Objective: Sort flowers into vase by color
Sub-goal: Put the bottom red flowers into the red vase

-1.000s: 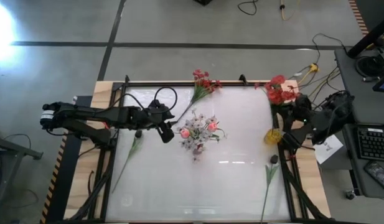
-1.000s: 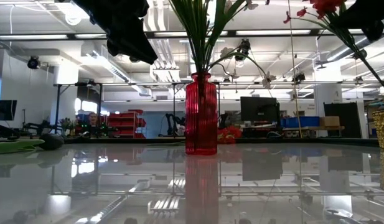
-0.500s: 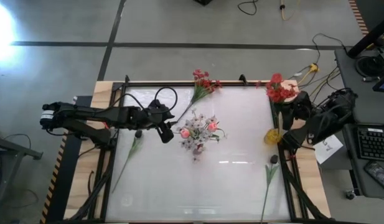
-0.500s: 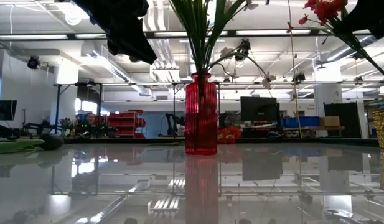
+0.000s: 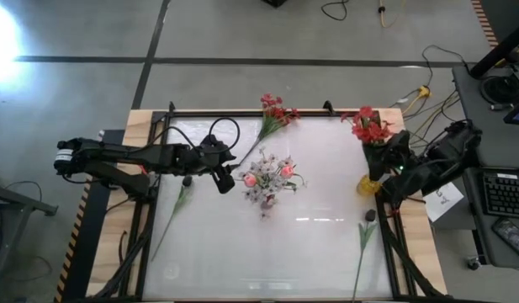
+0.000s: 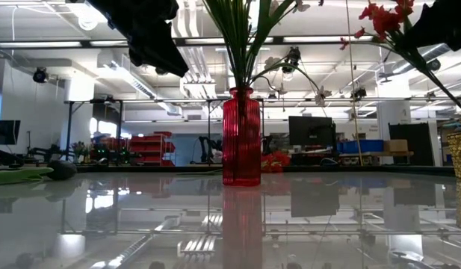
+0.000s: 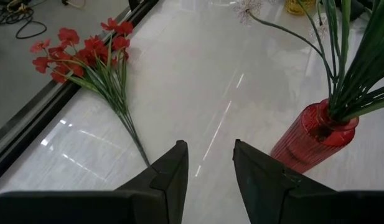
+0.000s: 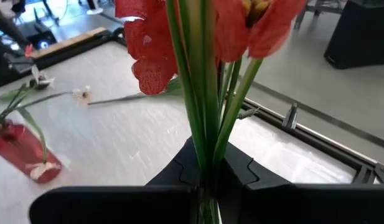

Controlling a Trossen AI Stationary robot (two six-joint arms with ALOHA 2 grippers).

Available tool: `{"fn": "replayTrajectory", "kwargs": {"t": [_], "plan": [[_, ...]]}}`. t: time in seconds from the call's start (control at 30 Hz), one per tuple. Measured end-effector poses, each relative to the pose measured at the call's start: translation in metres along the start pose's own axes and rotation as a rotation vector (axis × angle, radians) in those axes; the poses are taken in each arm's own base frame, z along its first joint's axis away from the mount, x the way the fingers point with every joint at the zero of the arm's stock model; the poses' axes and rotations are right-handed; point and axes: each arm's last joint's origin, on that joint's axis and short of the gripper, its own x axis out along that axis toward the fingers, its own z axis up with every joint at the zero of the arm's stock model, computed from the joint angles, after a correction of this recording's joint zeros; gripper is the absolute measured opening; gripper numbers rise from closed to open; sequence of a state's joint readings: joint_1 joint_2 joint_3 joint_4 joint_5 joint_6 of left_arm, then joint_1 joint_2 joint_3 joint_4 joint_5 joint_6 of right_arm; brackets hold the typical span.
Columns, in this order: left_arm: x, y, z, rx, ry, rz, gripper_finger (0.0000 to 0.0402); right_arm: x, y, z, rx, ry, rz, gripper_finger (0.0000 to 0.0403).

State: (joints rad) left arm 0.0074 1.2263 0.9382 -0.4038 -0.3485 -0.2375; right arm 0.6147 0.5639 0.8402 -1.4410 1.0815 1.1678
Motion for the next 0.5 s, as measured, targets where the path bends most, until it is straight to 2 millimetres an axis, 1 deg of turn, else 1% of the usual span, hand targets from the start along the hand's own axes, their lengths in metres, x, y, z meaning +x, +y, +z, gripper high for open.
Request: {"fn": "replayTrajectory", "kwargs": {"t": [0.33,0.5], "plan": [[0.0000,0.0000,-0.0001,0.019,0.001,0.000,0.0115,0.0019,0.0015,-0.0007,0.101,-0.082,-0.035,0.0017],[0.0000,0.0000,-0.0001,0.019,0.001,0.000,0.0115,0.0056,0.0037,-0.0070,0.135,-0.091,-0.042,0.0017]]}}
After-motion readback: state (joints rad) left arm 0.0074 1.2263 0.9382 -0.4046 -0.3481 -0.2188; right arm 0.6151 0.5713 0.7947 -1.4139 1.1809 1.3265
